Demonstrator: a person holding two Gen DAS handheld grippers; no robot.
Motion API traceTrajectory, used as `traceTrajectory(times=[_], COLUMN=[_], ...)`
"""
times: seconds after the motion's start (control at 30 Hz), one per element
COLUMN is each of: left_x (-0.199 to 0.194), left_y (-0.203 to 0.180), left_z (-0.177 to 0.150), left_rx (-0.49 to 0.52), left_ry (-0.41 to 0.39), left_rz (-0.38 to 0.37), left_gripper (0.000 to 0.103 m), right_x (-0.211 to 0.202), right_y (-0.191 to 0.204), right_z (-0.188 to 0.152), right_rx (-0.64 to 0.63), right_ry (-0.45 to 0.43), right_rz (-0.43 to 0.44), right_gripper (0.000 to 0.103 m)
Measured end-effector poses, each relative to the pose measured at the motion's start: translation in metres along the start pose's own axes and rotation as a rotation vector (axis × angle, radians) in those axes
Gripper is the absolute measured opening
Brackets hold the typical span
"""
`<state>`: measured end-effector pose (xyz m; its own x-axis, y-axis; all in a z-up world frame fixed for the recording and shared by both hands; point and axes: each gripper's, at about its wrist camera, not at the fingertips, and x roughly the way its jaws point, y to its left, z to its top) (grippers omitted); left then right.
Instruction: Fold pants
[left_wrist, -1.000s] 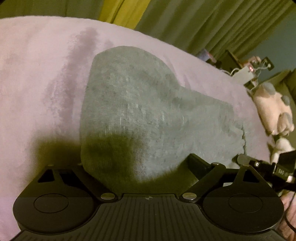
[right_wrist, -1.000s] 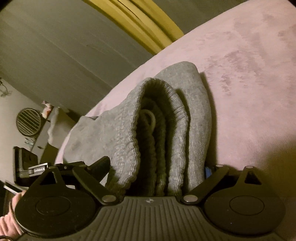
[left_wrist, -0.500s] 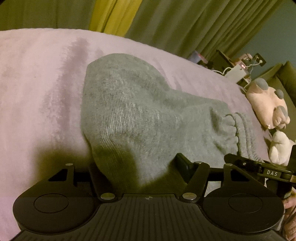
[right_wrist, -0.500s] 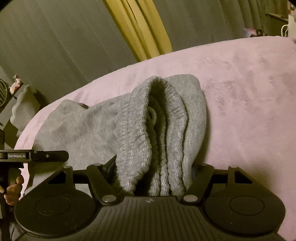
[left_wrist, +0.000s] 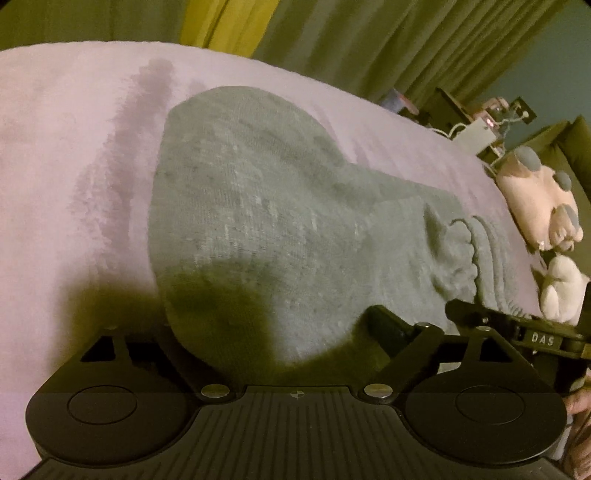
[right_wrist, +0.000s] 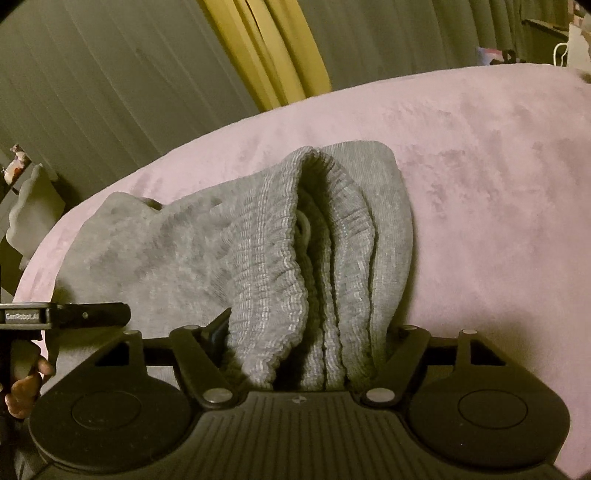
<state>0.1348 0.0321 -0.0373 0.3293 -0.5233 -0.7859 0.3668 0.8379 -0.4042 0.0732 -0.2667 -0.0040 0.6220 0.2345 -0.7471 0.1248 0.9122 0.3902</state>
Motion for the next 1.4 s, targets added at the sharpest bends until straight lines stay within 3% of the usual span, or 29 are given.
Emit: traceTrajectory(times=[0.07, 0.23, 0.57, 0.87, 0.9, 0.97, 1.0, 1.03, 1.07, 1.1, 1.17, 1.23, 1.3, 1.4], left_x=[-0.002, -0.022, -0.045, -0.036, -0.034, -0.028, -0.025, -0.022, -0.02, -0.021, -0.025, -0.026, -0.021, -0.016], left_y=[-0.003, -0.009, -0.028, -0.041, -0.041, -0.036, -0.032, -0.026, -0.021, -0.016, -0.011, -0.008, -0.006, -0.011], left_z=[-0.001, -0.004, 0.013, 0.076, 0.082, 0.096, 0.101, 0.103, 0.103, 0.1, 0.087, 0.068, 0.048, 0.029], left_rx=[0.009, 0.037, 0.01, 0.032, 0.032, -0.001, -0.025, -0.057, -0.089, -0.107, -0.099, -0.104, -0.122, -0.12], left_ry=[-0.017, -0.096, -0.191, -0.251, -0.256, -0.264, -0.268, -0.272, -0.28, -0.292, -0.301, -0.285, -0.261, -0.249], left_rz=[0.021, 0.034, 0.018, 0.117, 0.133, 0.199, 0.255, 0.336, 0.429, 0.504, 0.527, 0.491, 0.464, 0.47], left_gripper=[0.083, 0.043, 0.035, 0.031, 0.031, 0.043, 0.059, 0.072, 0.079, 0.089, 0.093, 0.096, 0.096, 0.096], right_x=[0.002, -0.008, -0.033, -0.01, -0.006, 0.005, 0.01, 0.015, 0.019, 0.019, 0.01, 0.0, -0.005, 0.003], right_y=[0.001, 0.01, 0.035, 0.057, 0.059, 0.06, 0.06, 0.059, 0.059, 0.061, 0.063, 0.06, 0.056, 0.055], right_z=[0.001, 0.002, 0.028, 0.084, 0.089, 0.103, 0.108, 0.114, 0.118, 0.119, 0.113, 0.102, 0.085, 0.064], right_rx=[0.0, -0.025, -0.08, -0.152, -0.162, -0.189, -0.196, -0.209, -0.23, -0.265, -0.349, -0.388, -0.377, -0.347], right_ry=[0.005, -0.039, -0.11, -0.179, -0.186, -0.199, -0.202, -0.204, -0.218, -0.246, -0.35, -0.373, -0.34, -0.276], right_rz=[0.0, 0.013, 0.094, 0.07, 0.062, 0.042, 0.026, -0.011, -0.082, -0.173, -0.337, -0.318, -0.21, -0.139], right_gripper=[0.072, 0.068, 0.061, 0.058, 0.058, 0.063, 0.065, 0.074, 0.088, 0.092, 0.099, 0.099, 0.099, 0.094])
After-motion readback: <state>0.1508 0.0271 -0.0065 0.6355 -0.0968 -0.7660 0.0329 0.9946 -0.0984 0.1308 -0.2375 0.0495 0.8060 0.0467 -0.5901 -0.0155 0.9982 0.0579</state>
